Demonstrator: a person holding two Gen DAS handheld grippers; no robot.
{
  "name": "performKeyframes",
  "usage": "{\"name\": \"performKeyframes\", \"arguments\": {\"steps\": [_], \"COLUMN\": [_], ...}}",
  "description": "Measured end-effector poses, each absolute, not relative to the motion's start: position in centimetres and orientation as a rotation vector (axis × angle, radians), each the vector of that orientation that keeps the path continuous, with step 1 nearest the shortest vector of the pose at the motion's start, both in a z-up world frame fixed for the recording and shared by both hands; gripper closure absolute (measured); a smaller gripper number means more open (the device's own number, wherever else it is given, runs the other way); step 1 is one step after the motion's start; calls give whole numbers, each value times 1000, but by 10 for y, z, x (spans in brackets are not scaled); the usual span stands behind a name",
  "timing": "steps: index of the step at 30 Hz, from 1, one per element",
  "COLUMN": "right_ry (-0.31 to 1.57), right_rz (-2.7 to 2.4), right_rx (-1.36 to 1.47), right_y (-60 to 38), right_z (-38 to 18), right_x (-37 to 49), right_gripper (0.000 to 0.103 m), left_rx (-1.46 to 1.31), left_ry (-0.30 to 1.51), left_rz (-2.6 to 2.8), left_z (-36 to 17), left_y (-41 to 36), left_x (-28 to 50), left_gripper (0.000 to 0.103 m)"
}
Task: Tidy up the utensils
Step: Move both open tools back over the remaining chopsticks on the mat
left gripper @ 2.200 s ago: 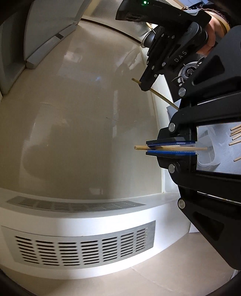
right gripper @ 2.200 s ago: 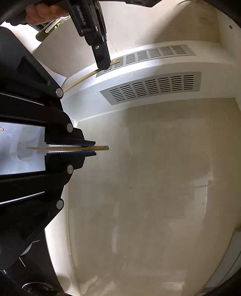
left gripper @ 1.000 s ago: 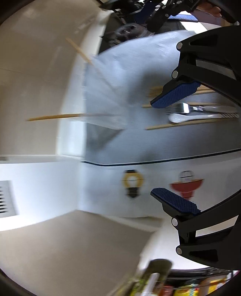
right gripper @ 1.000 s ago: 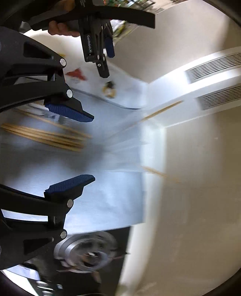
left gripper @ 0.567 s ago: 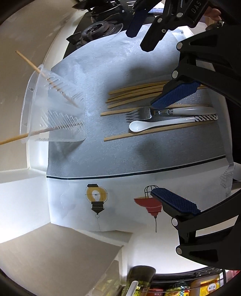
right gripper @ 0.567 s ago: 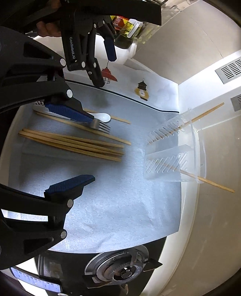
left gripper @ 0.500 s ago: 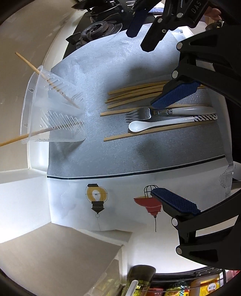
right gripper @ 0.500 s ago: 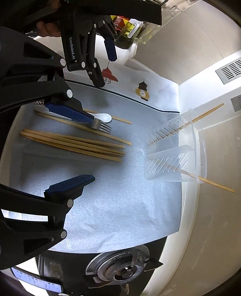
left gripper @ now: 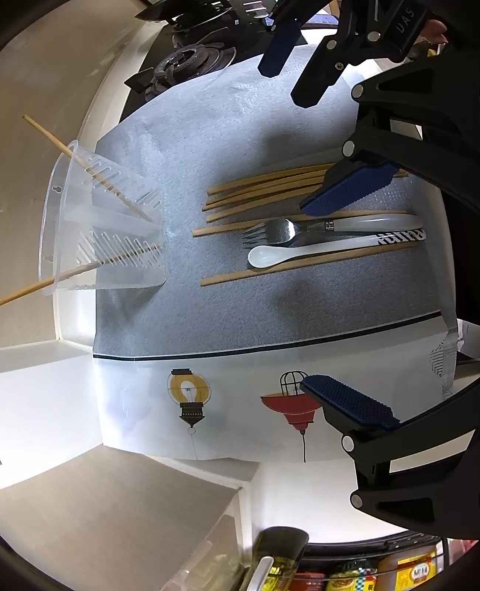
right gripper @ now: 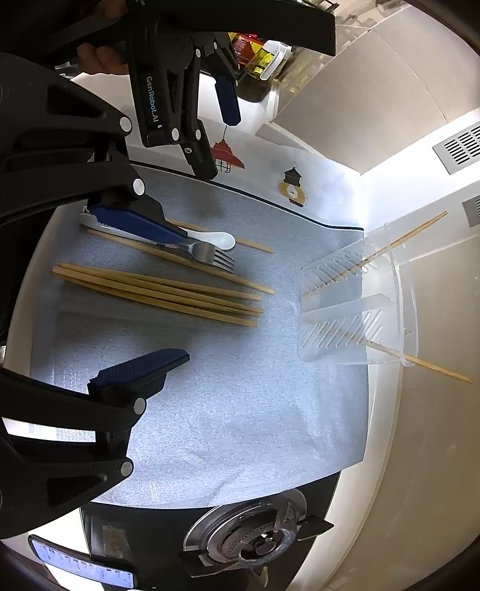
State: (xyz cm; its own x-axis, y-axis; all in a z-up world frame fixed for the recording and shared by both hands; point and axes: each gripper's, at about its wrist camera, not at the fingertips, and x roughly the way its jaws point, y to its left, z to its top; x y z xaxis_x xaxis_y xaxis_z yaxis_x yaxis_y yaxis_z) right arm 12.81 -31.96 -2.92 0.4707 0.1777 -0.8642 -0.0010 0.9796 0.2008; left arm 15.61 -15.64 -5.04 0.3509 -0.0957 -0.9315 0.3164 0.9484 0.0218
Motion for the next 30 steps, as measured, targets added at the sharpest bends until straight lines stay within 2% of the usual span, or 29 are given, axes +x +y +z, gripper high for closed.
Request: {"name": "performKeyframes", "arguments": {"steps": [26, 30], "right_ry": [1103, 1151], "right_rz": [101, 106], "right_rx": [242, 293], "right_y": [-332, -337], "right_z": [-39, -57], "right_x": [146, 162], "right_gripper": [45, 71], "left_rx": [183, 168], "left_ry": [1208, 1220], "left_rz": [-222, -196], "left_z": [-57, -61], "left_y": [-142, -134], "left_x": [172, 176], "left_gripper": [18, 18]}}
